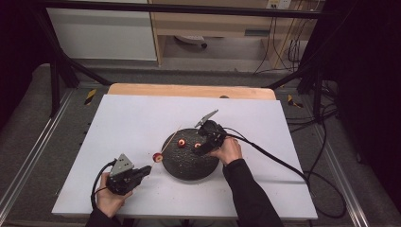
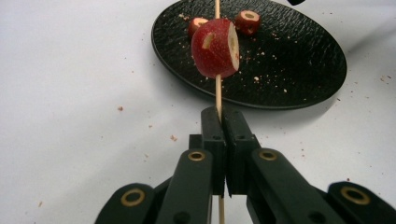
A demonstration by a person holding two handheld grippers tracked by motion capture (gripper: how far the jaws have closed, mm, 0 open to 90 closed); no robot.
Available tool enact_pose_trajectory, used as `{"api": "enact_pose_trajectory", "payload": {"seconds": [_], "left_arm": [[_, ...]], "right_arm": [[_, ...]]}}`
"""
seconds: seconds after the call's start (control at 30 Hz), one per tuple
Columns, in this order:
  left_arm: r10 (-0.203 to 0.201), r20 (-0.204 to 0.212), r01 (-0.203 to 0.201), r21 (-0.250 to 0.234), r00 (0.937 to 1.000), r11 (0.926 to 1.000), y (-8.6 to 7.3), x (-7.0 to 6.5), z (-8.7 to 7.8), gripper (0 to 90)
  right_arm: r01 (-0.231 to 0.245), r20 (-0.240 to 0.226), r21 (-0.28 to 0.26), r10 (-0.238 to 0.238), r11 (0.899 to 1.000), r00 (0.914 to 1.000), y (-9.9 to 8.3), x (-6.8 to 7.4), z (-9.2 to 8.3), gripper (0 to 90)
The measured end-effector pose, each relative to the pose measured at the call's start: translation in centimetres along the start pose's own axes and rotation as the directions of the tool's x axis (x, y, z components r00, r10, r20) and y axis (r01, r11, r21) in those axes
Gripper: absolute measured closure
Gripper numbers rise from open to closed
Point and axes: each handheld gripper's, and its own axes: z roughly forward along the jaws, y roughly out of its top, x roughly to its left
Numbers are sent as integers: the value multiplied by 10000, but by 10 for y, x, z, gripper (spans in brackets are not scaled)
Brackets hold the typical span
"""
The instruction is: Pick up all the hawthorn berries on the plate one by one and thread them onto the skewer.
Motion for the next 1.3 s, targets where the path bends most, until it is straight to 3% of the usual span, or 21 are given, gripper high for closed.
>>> {"api": "enact_pose_trajectory", "payload": {"seconds": [0.37, 0.6, 0.83, 1.3], "left_arm": [[-67, 12, 67, 6, 10000, 10000, -2, 1, 0, 881], [-67, 60, 66, 72, 10000, 10000, -3, 0, 0, 881], [-56, 33, 56, 82, 10000, 10000, -4, 0, 1, 881], [-8, -11, 8, 57, 10000, 10000, -4, 0, 0, 881]], "right_arm": [[-109, -69, 904, 116, 9958, 9999, 4, -11, 24, 386], [-274, -431, 1134, 325, 9932, 9985, 5, -15, 32, 494], [-143, -662, 1278, 229, 9917, 9975, 5, -18, 35, 598], [-239, -835, 1492, 366, 9885, 9958, 6, -22, 38, 622]]}}
